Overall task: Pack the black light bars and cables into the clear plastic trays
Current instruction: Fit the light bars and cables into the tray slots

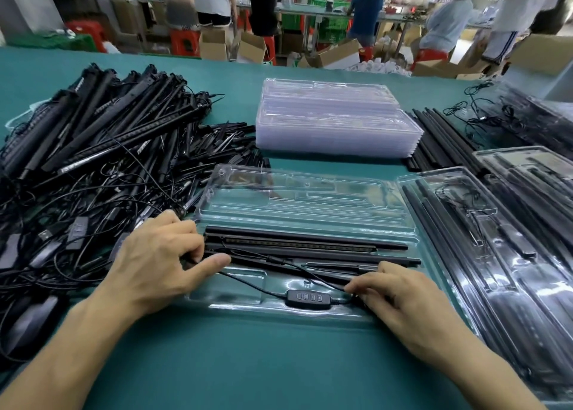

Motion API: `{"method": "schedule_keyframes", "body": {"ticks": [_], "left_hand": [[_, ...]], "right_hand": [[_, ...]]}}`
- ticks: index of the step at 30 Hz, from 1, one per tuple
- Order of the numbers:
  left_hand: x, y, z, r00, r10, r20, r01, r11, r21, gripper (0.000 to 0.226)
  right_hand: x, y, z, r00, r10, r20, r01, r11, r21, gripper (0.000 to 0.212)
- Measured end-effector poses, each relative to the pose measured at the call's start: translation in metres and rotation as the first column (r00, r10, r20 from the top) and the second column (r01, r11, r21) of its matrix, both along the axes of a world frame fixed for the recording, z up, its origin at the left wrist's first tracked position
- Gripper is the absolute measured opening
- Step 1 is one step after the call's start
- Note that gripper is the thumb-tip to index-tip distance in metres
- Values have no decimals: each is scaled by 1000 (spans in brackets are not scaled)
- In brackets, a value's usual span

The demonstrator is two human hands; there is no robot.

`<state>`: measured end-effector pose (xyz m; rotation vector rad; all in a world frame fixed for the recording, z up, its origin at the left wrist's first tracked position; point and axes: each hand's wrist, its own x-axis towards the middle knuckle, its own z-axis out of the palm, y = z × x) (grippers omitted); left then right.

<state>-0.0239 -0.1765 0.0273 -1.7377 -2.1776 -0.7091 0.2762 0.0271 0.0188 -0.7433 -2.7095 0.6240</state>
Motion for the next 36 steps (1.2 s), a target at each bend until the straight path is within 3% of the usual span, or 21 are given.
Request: {"method": "schedule_keyframes", "body": {"ticks": [5, 8, 11, 14, 25, 33, 36], "left_hand": [[-11, -10, 0, 988, 85, -125, -93, 994, -62, 64], [-13, -12, 0, 988, 151, -33, -153, 986, -62, 58], [-15, -14, 0, 945, 319, 75, -316, 948, -46, 31], [-13, -17, 2, 902, 426, 76, -425, 905, -29, 19], [-14, -22, -2, 832, 541, -126, -546, 838, -8, 43], [-10, -19, -1, 765, 629, -139, -638, 770, -24, 24], [-7, -17, 0, 760, 625, -179, -633, 774, 21, 27]], "right_hand": [[2, 3, 3, 1000, 15, -2, -15, 1000, 4, 30], [3, 3, 3, 1000, 20, -16, -20, 1000, 14, 33], [3, 2, 4, 999, 18, -32, -17, 999, 31, 33], [2, 3, 3, 999, 9, -49, -7, 999, 34, 35], [3, 5, -1, 999, 6, -50, -4, 999, 54, 35], [5, 7, 3, 999, 43, -1, -43, 997, 66, 34], [5, 7, 5, 997, 76, 13, -76, 996, 46, 31]]}}
